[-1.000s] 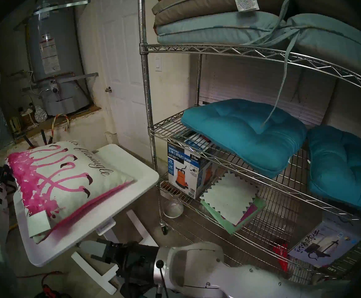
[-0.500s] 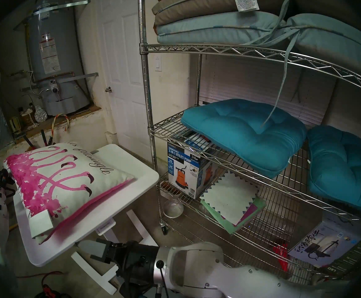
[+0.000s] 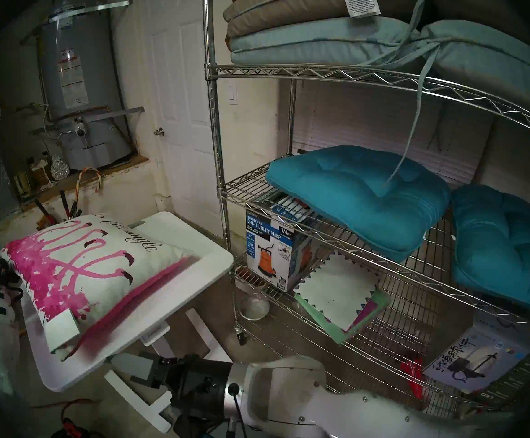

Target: Take cushion off the shelf

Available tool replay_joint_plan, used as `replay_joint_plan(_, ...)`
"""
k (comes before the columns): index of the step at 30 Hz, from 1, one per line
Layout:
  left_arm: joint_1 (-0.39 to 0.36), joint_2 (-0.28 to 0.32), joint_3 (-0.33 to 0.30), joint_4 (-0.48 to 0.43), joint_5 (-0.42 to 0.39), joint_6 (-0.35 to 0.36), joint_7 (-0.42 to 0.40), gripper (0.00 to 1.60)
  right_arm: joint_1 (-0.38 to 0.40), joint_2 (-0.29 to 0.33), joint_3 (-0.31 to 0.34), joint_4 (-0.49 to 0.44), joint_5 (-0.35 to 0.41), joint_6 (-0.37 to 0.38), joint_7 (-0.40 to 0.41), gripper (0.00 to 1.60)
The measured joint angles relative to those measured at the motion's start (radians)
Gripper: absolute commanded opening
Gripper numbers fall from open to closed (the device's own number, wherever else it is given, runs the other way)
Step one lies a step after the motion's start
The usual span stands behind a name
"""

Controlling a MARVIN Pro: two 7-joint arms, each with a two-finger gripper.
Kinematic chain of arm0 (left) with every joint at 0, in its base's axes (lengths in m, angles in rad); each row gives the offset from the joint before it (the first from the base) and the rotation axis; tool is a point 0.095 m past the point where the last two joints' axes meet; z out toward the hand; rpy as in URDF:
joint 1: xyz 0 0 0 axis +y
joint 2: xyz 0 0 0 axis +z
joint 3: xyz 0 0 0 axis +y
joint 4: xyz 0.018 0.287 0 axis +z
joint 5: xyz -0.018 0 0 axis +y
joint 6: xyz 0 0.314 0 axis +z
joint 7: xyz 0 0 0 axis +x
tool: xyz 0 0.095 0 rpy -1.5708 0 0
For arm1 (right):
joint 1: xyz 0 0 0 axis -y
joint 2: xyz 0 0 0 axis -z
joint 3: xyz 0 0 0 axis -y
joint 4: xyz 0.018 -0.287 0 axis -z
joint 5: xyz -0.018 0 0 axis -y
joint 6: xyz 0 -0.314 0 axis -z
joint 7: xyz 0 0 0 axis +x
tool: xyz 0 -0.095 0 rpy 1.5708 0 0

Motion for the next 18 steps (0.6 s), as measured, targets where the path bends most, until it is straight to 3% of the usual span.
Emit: replay_joint_plan(18, 0.011, -0.118, -0.042, -0.104, -0.074, 0.105, -0.042, 1.6, 0.007, -0.001, -0.011, 0.012, -0.001, 0.001, -0.026, 1.6)
